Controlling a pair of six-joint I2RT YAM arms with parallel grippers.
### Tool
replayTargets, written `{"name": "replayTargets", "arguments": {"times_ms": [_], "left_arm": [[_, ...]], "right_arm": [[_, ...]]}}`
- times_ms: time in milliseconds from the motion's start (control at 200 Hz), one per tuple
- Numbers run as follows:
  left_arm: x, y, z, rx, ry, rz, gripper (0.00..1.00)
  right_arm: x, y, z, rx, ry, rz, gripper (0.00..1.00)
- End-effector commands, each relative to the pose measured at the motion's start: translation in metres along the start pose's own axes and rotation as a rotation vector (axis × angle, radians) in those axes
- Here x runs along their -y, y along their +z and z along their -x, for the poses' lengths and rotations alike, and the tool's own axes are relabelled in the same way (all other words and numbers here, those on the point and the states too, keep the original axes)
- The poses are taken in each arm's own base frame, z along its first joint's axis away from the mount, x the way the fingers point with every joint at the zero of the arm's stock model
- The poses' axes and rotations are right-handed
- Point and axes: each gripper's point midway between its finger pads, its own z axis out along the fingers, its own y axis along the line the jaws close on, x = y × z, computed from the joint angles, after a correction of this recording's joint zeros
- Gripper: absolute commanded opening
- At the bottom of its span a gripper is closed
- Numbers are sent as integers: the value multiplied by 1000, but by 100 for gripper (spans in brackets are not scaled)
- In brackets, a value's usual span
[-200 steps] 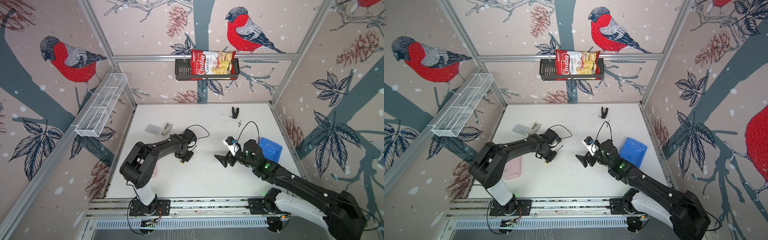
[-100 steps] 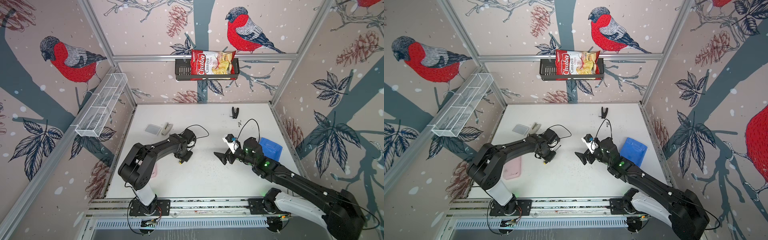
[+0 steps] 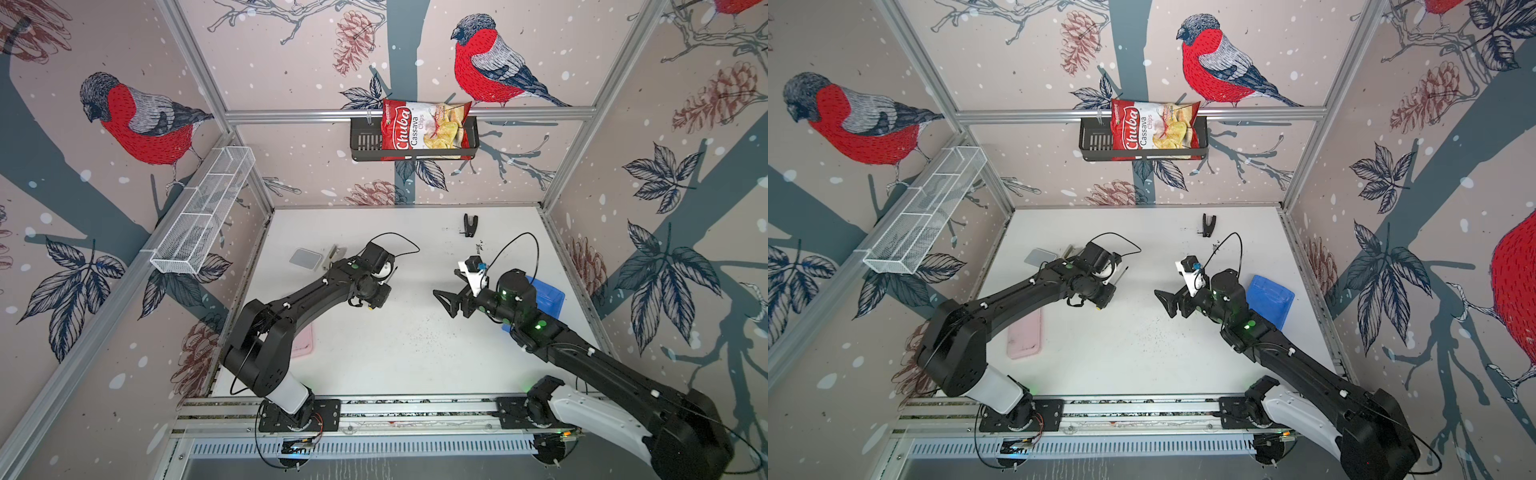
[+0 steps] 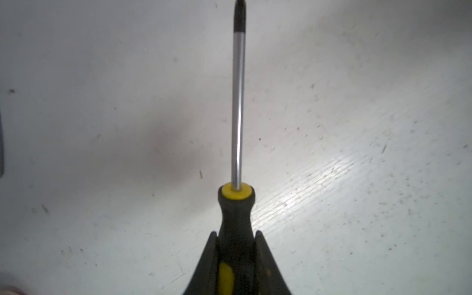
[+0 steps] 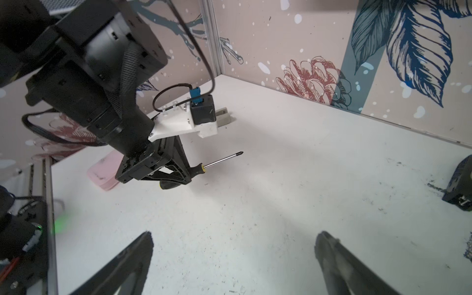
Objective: Put the screwdriver in the bin
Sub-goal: Pick up the screwdriver from the center of the table, then place the screwdriver into the bin.
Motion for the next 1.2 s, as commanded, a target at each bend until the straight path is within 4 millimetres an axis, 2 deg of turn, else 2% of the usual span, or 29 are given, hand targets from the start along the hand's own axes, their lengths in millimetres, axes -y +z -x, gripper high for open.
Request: {"name": "replayTargets", "arguments": {"times_ms": [0,195,370,450,470,625,766,861,966,1196], "left_arm": [[15,-19,35,138,-21,-87,0],[46,-64,81,395,-8,-264,0],[75,-106,103,605,31,-433,0],[85,-127,111,690,55,-497,0],[87,-124,107,688,54,-511,0],[107,-142,108,744,95,-639,0],[122,-153,106,755,142,-701,0],[128,-157,105,757,167,-725,0],[131,-159,102,739,185,-733,0],[132,-151,94,687,203,-725,0]], "right_arm": [[-8,-5,34,103,81,78,99],[0,-18,76,240,304,133,100],[0,-15,93,248,350,172,100],[-6,-14,100,257,353,220,100],[-7,-14,102,260,357,230,100],[-6,-12,115,287,426,265,100],[-9,-7,119,270,460,304,95],[-10,-3,121,258,469,325,89],[-12,1,122,254,469,348,77],[-28,6,117,199,420,430,59]]}}
